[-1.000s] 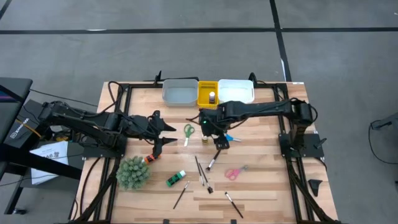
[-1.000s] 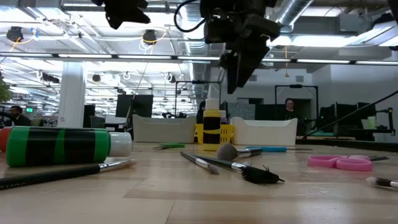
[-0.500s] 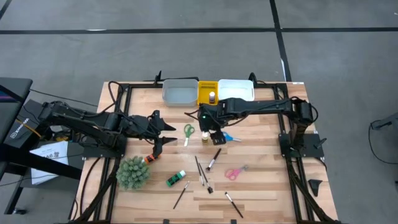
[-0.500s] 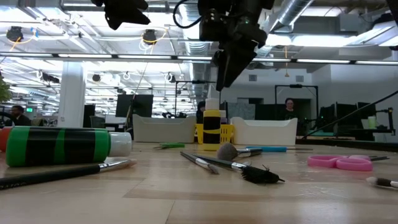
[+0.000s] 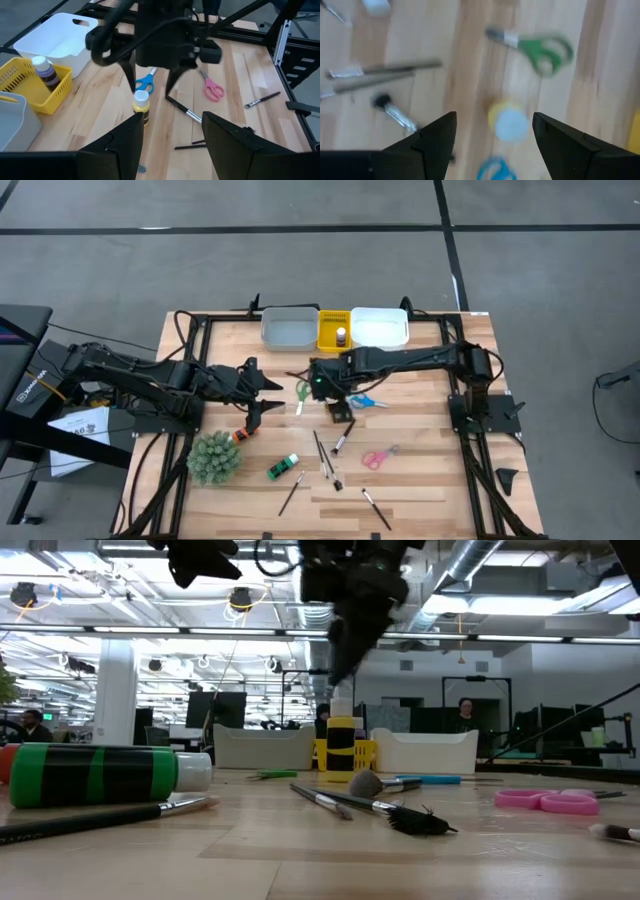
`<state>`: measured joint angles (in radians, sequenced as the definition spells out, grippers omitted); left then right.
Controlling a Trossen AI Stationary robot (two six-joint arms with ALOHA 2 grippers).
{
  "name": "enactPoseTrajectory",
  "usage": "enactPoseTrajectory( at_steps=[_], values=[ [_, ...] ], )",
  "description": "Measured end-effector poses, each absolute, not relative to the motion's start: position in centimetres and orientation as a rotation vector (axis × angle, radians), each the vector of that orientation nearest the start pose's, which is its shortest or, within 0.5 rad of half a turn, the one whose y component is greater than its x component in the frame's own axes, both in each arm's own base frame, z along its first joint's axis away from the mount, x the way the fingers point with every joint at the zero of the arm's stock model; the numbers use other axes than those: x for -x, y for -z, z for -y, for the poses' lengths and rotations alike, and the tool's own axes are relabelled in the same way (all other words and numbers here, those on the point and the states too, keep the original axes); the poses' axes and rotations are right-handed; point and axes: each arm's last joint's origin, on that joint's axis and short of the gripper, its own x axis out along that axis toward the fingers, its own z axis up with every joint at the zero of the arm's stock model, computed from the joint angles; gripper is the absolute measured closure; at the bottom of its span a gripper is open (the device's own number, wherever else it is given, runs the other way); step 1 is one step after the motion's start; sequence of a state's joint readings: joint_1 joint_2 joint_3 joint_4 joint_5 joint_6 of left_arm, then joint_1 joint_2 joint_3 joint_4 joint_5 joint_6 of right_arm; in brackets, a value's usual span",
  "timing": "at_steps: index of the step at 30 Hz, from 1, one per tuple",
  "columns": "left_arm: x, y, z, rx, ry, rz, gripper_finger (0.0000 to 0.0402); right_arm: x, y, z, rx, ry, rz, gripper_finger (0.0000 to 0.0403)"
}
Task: Pick & Place Paint Supplies
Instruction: Put the yellow paint bottle into the yellow bin
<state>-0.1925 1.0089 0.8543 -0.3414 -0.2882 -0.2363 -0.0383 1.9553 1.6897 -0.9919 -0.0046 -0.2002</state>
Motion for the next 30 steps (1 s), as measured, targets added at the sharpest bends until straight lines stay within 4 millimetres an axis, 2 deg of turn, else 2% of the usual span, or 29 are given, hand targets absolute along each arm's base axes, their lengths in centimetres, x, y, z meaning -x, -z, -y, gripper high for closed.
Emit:
enactPoseTrajectory(
  at_steps=[3,5,7,10,30],
  values=[
    [-21.2,-30.3,3.3,0.119,-0.151,-0.47,0.0207,-40.8,-24.1,1.8,0.145,-0.086,-1.264,0.0145],
    [-21.2,-30.3,3.3,0.121,-0.151,-0.466,0.0207,-40.4,-23.5,1.8,0.144,-0.093,-1.331,0.0145],
    [-21.2,-30.2,3.3,0.119,-0.152,-0.476,0.0207,-41.1,-23.5,1.8,0.152,-0.091,-1.278,0.0145],
    [-21.2,-30.3,3.3,0.121,-0.151,-0.47,0.0207,-40.9,-22.9,1.7,0.151,-0.098,-1.318,0.0145],
    [-21.1,-30.1,3.3,0.118,-0.153,-0.485,0.0207,-41.3,-23.0,3.0,0.112,-0.054,-1.274,0.0145]
  ],
)
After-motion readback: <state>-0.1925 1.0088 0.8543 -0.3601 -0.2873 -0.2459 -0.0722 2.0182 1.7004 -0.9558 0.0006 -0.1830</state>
